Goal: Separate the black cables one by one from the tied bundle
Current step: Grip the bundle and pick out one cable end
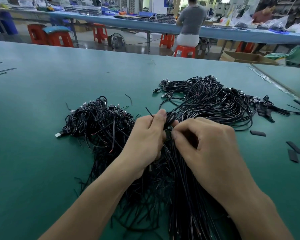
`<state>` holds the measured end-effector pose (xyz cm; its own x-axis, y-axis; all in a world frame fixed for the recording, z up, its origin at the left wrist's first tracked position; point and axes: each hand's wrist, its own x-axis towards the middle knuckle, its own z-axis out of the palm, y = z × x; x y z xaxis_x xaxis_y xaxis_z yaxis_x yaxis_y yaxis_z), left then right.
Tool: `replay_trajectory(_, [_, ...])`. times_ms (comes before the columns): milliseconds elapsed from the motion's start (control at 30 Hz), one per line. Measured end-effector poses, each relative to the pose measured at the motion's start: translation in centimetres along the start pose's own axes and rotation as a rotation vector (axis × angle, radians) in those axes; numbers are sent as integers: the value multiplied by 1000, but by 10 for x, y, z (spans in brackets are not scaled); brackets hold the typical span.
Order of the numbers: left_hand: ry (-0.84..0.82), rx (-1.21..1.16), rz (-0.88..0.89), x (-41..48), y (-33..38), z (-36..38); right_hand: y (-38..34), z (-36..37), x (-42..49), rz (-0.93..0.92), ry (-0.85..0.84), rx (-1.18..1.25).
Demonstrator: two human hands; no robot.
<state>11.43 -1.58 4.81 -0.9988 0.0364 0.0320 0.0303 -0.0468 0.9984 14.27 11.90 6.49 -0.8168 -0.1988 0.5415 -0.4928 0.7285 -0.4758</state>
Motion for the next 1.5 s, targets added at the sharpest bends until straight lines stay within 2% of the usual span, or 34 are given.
replay_trajectory(100, [8, 141, 9, 3, -6, -2, 4, -5, 1, -97, -27, -69])
replay_trajectory(267, [-199, 244, -72, 1, -9, -6, 6, -6, 3, -221, -52, -124])
replay_trajectory(367, [-257, 128, -243, 1, -8, -3, 8, -7, 5, -165, -104, 70])
replay_trajectory(533, [-584, 51, -300, -4, -2, -9, 17, -15, 6, -64, -126, 221])
replay_trajectory(600, [-629, 169, -267, -6, -3, -8, 22, -17, 6, -55, -161, 213])
replay_trajectory(700, [-606, 398, -115, -9, -6, -5, 26, -19, 6, -54, -204, 183])
replay_trajectory(800, [-613, 483, -54, -11, -4, -6, 26, -20, 5, -18, -263, 175])
replay_trajectory(900, [-602, 595, 2, -10, -3, -5, 25, -19, 5, 18, -250, 91])
replay_trajectory(1033, [-575, 713, 22, -9, -3, -3, 19, -21, 4, 47, -260, 15])
replay_trajectory(1200, [-460, 903, 25, -8, -3, -2, 5, -19, 2, 6, -255, -183])
replay_trajectory(1367, [-378, 755, 13, -6, -4, -5, -4, -7, -1, -6, -206, -296])
replay_trajectory(1500, [-287, 349, -165, -7, 2, -6, 0, 3, -1, 62, -47, -226])
